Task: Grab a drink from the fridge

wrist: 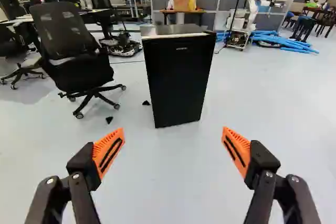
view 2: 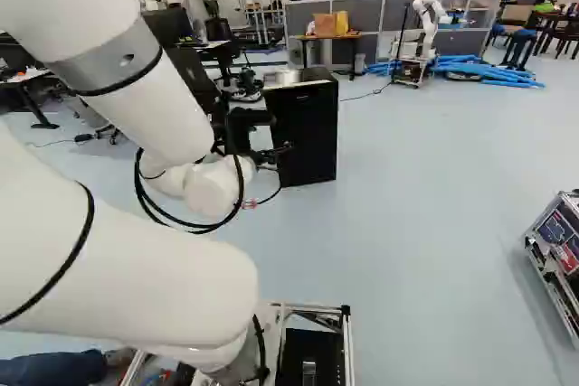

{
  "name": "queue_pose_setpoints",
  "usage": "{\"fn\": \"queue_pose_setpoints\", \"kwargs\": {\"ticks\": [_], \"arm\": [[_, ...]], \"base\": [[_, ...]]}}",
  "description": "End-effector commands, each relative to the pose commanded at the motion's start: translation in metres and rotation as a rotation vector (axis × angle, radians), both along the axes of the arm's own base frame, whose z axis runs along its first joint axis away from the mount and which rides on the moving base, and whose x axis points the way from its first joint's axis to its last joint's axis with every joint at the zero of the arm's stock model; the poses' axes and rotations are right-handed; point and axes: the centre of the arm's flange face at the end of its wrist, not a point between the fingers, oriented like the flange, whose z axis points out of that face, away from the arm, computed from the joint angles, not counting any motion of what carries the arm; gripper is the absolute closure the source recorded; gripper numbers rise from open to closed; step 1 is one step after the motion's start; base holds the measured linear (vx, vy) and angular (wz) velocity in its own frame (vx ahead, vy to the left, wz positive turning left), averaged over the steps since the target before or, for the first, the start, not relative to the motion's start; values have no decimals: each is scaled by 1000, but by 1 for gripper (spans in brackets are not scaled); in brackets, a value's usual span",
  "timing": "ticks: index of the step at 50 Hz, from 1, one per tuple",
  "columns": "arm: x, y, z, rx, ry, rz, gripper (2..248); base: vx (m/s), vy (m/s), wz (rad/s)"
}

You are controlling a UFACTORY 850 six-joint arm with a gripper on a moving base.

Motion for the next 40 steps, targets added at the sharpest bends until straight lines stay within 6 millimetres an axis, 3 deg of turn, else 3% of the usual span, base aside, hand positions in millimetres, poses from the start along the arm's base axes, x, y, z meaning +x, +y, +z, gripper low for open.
{"fn": "queue_pose_setpoints", "kwargs": {"ticks": [40], "arm": [[0,0,0,0,0,0,3]], "base": [[0,-2,-15]]}}
